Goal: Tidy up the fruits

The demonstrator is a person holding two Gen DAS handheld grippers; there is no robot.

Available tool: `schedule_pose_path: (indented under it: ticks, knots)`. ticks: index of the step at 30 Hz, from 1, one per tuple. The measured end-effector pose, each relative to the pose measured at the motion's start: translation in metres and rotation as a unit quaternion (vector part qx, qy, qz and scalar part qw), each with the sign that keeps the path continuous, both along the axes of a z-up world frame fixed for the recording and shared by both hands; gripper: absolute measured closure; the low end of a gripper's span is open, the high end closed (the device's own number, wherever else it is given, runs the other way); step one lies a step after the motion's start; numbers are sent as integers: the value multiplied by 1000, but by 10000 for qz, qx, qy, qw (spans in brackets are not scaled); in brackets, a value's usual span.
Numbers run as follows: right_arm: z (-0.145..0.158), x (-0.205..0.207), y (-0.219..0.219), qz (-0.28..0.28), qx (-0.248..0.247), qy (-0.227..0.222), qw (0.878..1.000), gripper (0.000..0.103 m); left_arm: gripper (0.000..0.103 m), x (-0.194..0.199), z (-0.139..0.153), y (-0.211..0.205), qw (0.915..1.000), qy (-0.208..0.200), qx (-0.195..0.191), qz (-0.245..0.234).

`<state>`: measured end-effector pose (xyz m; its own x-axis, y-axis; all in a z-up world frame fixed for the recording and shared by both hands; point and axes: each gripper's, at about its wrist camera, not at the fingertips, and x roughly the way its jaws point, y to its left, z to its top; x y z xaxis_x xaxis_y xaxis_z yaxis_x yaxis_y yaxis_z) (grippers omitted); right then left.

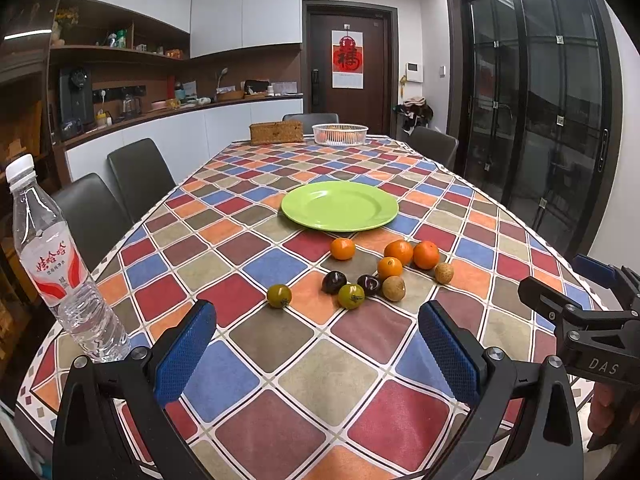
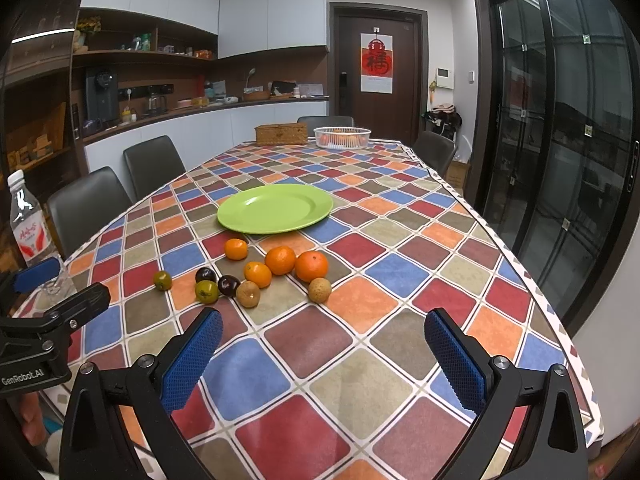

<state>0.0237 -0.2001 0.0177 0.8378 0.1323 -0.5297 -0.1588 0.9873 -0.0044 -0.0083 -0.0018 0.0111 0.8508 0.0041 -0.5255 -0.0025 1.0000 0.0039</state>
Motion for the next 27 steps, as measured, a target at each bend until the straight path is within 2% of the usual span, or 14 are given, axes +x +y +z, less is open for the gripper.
schedule_pose_path:
  ticks: [27]
  knots:
    - [2, -1, 3, 17, -22, -32, 10000, 1, 0, 1, 6, -1, 10000, -66, 7, -2]
